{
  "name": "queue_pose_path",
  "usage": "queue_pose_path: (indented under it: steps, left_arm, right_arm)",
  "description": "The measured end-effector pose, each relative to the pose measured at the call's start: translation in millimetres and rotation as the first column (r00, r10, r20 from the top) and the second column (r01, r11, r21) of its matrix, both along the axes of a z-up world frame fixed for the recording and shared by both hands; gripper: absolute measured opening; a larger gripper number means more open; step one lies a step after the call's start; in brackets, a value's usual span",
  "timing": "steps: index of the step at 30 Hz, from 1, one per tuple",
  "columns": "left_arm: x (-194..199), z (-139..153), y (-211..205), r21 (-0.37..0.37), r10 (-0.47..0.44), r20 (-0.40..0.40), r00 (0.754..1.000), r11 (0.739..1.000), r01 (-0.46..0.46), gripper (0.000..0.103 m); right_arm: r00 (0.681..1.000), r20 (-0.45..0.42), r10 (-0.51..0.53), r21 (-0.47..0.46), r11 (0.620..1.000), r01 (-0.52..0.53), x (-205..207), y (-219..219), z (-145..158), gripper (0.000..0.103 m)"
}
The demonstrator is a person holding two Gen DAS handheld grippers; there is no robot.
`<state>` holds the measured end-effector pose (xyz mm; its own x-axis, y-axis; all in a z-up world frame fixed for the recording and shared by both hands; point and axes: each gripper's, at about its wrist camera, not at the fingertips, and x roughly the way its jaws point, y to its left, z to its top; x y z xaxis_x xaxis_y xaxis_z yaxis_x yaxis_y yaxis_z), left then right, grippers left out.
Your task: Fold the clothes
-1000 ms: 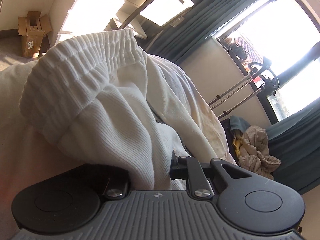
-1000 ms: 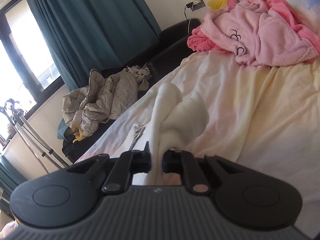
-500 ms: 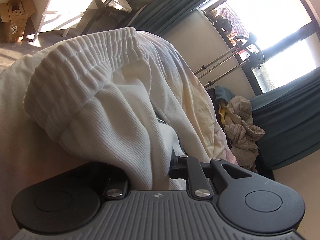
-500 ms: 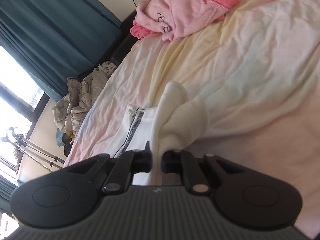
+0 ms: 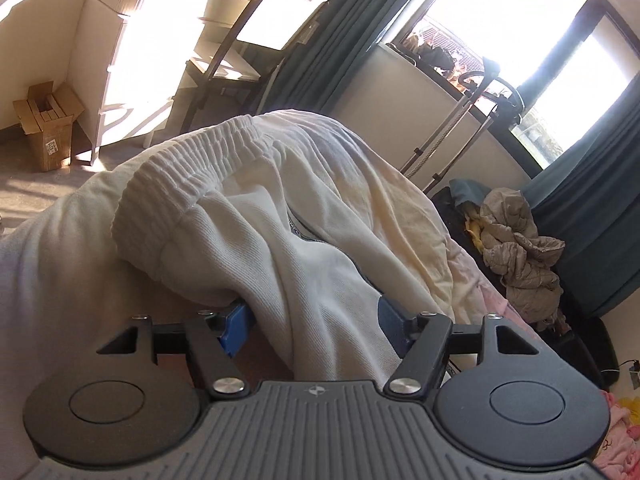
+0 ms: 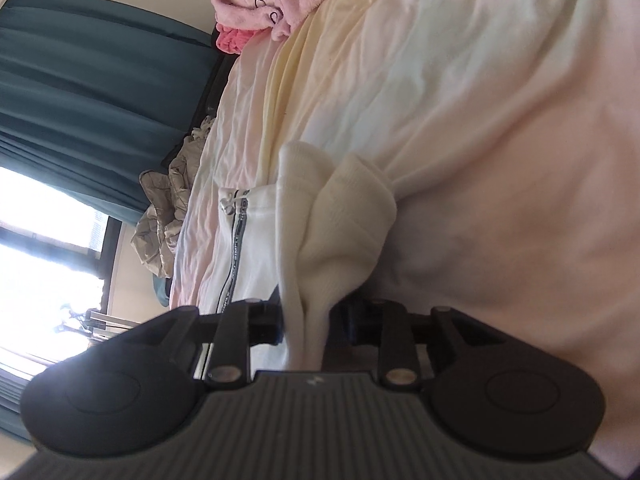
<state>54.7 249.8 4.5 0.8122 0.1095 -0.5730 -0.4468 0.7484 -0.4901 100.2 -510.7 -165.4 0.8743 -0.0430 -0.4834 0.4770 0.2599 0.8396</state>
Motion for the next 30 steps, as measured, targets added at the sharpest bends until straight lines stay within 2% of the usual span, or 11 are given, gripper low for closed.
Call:
queue_pose_path:
  steps: [5,8,13,20,21,24,25,30]
  left_arm:
    - [-18.7,13.6,-46.2,0.159,-0.066,0.072,0.995,0.986,0.054,0.082]
    - [-19.7,15.4,-65.9,0.201,-0.112,0.102,0.988,0.975,0.09,0.084]
    - [-3.9,6.6,-94.2,0.257,-0.187,0.073,0.98,0.953,0.163,0.084]
    - [23.2,-15.8,-129.4,0.345,-0.287,0.003,0.958,0.899,0.268,0.085]
    - [26.8,-18.4,-133.4,0.353,-0.297,-0.001,0.955,0.893,0.278,0.085]
    - [35.9,-25.6,-145.6,0.377,-0.33,-0.012,0.944,0.873,0.309,0.085]
    - [39.2,-28.5,-149.5,0.388,-0.343,-0.017,0.939,0.863,0.323,0.085]
    - [50.1,-42.8,-164.4,0.419,-0.388,-0.06,0.92,0.827,0.376,0.087]
  right_arm:
    - [0.999,0.039,0.012,0.021,1.0,-0.013,8.8,-2.4,-7.8,0.034]
    - [0.997,0.071,0.036,0.015,0.999,-0.037,20.5,-1.9,-12.5,0.035]
    - [0.992,0.115,0.043,0.008,0.999,-0.044,33.1,-6.1,-19.0,0.035]
    - [0.988,0.154,0.031,0.024,0.999,-0.036,40.5,-16.6,-23.3,0.033]
    - [0.988,0.148,0.036,0.008,0.999,-0.038,42.0,-16.4,-21.6,0.032]
    - [0.991,0.128,0.045,-0.065,0.997,-0.037,45.4,-14.5,-10.8,0.015]
    - [0.99,0.133,0.048,-0.097,0.995,-0.035,45.6,-13.1,-5.4,0.012]
    - [0.984,0.152,0.094,-0.282,0.958,-0.048,49.2,1.0,28.6,0.01]
